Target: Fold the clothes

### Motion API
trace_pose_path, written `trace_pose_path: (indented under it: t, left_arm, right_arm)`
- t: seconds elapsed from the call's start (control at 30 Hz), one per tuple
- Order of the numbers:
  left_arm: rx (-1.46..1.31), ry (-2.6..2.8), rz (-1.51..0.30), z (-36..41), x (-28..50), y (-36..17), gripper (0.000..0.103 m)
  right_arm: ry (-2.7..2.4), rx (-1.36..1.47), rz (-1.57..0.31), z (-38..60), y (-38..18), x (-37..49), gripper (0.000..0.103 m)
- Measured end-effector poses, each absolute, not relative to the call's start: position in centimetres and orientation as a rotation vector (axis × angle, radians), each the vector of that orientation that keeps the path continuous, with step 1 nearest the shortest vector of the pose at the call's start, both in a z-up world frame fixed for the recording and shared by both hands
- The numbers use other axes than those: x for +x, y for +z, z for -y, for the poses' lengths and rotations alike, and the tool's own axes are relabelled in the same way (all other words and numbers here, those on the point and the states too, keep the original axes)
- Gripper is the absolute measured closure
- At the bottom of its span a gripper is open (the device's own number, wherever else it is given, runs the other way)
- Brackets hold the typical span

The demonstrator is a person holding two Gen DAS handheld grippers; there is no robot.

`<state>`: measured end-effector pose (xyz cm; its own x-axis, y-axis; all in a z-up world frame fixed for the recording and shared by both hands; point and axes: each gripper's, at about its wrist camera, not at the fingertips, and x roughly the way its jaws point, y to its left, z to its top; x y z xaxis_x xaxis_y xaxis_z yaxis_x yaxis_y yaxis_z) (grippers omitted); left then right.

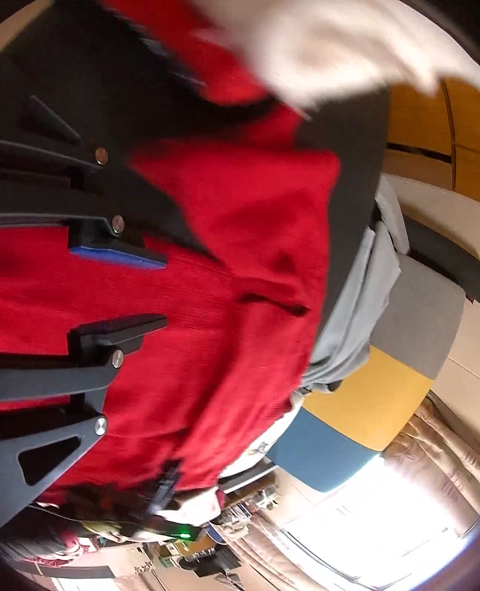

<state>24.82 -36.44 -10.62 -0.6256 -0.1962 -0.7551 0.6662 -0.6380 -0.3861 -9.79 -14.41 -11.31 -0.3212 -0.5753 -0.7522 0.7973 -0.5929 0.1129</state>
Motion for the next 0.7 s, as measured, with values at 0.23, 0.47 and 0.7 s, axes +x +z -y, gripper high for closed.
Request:
trace_pose_path:
  t: [0.23, 0.47, 0.7]
  left_arm:
    - [0.921, -2.428, -0.752, 32.2, 23.9, -10.8, 0.076]
    - [0.935, -2.441, -0.742, 31.1, 24.3, -14.0, 0.076]
    - [0.916, -2.467, -0.729, 30.7, 24.9, -14.3, 0.076]
  right_arm:
    - [-2.004, 0.985, -0.402, 15.0, -10.6, -9.8, 0.012]
    - [-1.629, 0.763, -0.491, 25.2, -2.7, -0.8, 0.032]
    - [-1.151, 0.718, -0.555, 41.5, -0.7, 11.5, 0.054]
